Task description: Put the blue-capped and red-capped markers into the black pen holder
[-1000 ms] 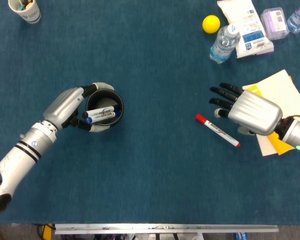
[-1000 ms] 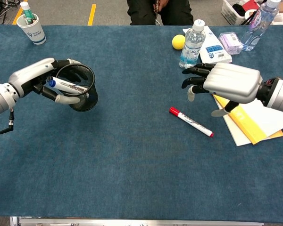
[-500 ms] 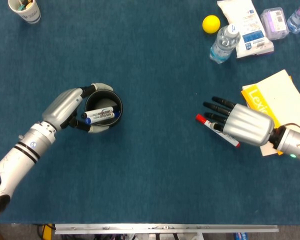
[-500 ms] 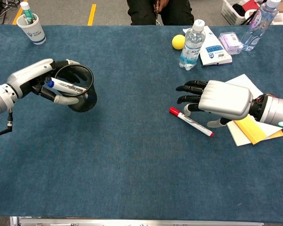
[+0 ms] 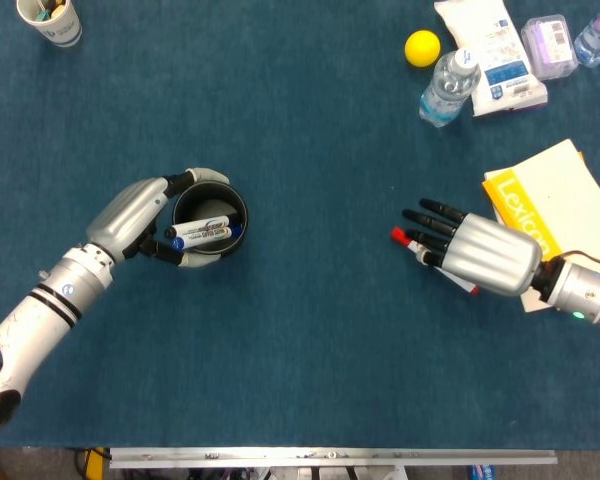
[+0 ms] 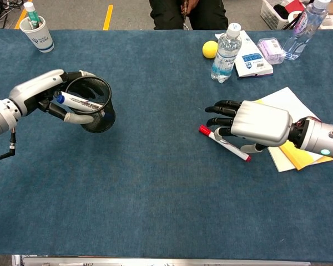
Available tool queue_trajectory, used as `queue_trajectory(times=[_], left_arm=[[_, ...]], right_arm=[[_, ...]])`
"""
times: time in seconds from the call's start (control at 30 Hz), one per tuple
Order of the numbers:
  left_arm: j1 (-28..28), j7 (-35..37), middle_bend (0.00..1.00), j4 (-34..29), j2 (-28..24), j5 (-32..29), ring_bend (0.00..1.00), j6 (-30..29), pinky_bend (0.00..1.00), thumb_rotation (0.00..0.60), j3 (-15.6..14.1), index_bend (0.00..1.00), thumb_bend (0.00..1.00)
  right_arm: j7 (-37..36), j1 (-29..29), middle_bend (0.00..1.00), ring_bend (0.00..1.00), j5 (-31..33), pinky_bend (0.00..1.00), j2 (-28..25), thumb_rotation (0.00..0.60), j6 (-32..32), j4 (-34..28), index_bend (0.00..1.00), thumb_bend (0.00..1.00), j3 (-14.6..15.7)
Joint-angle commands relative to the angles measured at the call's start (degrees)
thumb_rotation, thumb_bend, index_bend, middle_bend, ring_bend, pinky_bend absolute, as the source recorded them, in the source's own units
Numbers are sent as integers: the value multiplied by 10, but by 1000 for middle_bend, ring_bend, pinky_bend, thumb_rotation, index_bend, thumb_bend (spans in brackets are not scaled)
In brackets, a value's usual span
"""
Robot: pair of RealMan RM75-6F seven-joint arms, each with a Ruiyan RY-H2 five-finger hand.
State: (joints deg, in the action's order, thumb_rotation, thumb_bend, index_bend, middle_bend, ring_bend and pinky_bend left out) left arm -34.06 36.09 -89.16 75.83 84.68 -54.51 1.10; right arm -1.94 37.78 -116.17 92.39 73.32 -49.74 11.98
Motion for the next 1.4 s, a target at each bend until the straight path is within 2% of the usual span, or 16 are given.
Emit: queue_trajectory(times=[0.03,0.93,1.4], left_arm=[[0,0,351,-1,0,0,299,0,224,544,0,217,167],[5,8,351,5,-2,3,299,-3,224,545,-2,217,167],[5,11,351,7,0,7,298,-3,224,542,-5,216,167]], right_arm=[[0,3,236,58,1,136,4,600,0,6,400,134,3],[-5,20,236,59,2,136,18,600,-2,2,401,140,25],[-7,11,236,78,8,136,27,600,9,18,484,197,31]])
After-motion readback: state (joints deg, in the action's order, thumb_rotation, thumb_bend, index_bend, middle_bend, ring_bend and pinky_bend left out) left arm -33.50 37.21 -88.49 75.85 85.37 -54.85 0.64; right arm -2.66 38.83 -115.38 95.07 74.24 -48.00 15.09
